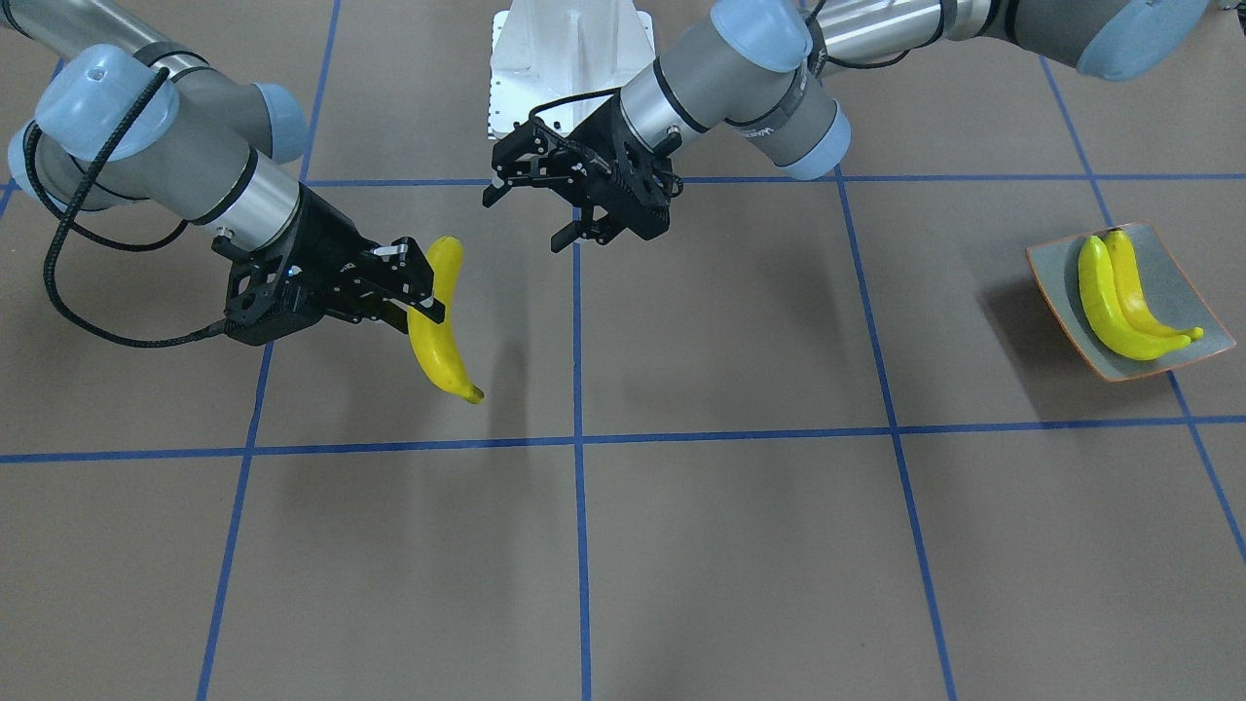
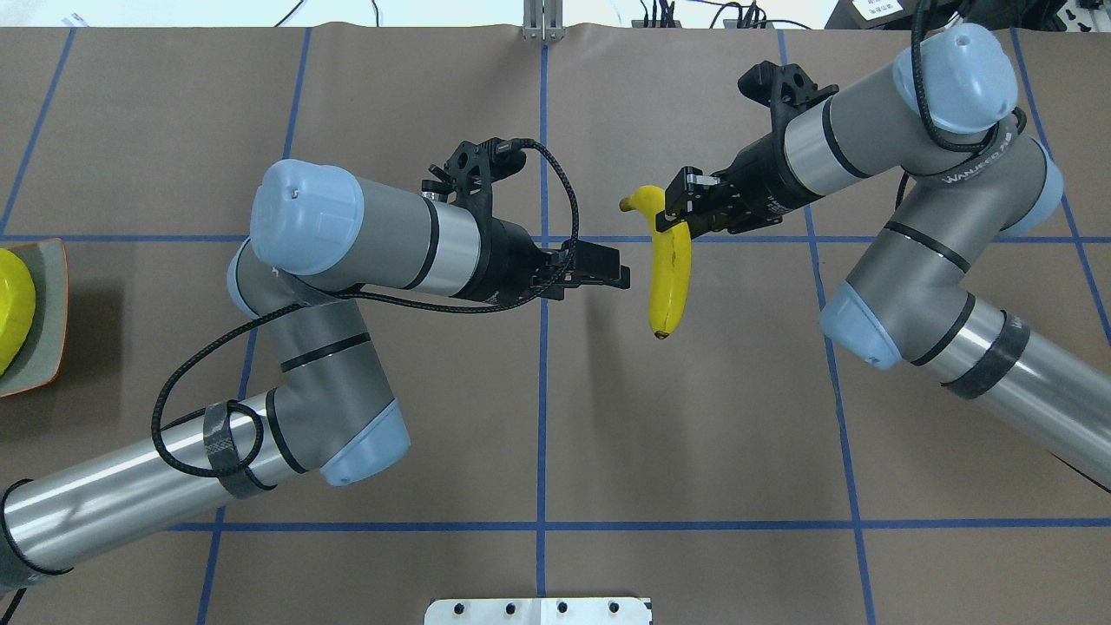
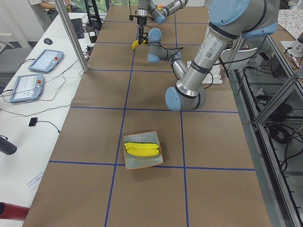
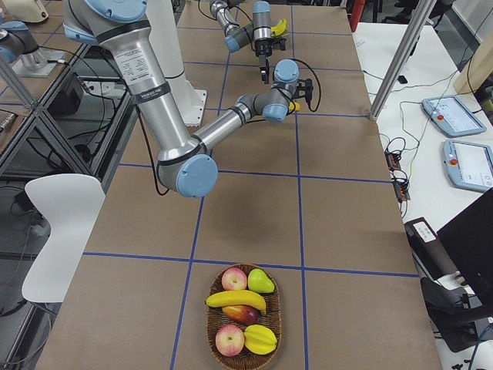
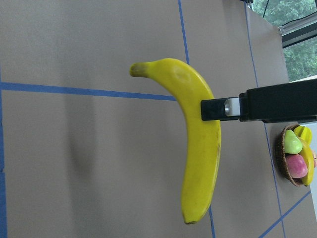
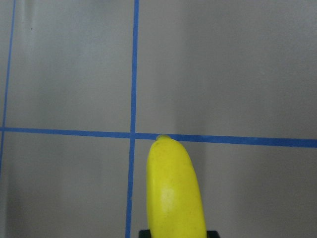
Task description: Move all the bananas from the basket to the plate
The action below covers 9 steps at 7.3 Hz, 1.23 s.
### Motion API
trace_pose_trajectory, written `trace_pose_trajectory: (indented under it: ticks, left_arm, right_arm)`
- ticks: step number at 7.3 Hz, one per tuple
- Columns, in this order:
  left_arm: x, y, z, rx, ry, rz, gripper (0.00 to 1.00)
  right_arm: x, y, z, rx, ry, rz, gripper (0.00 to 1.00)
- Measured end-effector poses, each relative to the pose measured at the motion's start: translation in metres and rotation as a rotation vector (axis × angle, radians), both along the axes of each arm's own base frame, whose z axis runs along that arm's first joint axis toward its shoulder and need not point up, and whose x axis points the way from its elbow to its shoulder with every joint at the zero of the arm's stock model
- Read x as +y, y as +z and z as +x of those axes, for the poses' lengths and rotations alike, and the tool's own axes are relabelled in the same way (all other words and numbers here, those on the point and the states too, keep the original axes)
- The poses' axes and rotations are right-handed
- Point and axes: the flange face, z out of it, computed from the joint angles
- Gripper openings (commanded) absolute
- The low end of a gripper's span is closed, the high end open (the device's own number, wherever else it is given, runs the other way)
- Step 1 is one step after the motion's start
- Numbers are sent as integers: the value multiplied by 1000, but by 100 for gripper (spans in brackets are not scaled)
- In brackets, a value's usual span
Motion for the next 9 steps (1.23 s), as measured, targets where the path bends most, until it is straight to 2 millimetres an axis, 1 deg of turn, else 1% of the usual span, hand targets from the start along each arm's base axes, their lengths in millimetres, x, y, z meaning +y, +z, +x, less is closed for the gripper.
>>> trace_pose_trajectory:
  ticks: [2,4,5,6,7,8,9]
  left_arm:
    - [0,10,11,19,8,11,99]
    - [3,9,24,17,21,10,99]
    - [2,6,32,13,26,7,94]
    - [1,4,37,11,28,6,83]
    - [0,2,39,10,28,5,46]
    - [0,1,40,10,29,6,0]
    - [-1,1,40,11,28,6,0]
  right_arm:
    - [12,-8,-12,-41,13,-37,0]
    - [18,-20,-22,-61,18,-45,0]
    - [20,-27,-26,-70,16,-41,0]
    - [21,-31,-29,-75,14,-38,0]
    - [22,-33,-30,-77,12,-37,0]
    - [23,-33,-31,-77,11,-38,0]
    - [23,-33,-31,-77,9,-38,0]
